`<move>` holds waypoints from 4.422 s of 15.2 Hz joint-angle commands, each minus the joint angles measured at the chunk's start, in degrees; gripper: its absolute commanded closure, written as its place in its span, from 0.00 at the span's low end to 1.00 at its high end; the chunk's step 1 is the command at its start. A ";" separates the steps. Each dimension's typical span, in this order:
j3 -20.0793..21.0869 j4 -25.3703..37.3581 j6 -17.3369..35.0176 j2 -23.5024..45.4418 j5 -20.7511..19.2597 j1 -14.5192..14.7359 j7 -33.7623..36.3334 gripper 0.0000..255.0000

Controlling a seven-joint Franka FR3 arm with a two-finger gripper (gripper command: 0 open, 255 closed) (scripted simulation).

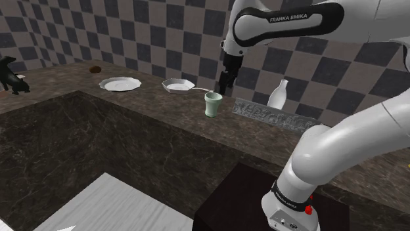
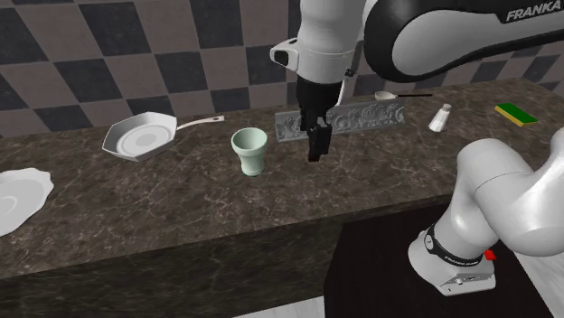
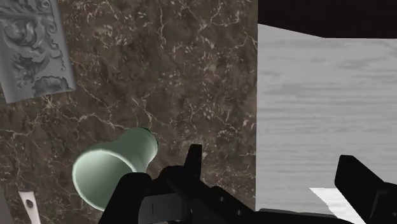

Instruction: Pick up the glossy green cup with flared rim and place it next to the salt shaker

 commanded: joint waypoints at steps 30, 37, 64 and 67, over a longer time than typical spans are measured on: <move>-7.24 13.69 25.71 38.18 -1.70 -3.35 -13.02 0.00; -7.24 13.69 25.70 38.18 -1.70 -3.35 -13.02 1.00; -7.02 23.82 9.56 32.04 -2.03 -2.93 -14.05 1.00; -6.98 25.68 7.32 31.64 -2.00 -2.89 -14.24 1.00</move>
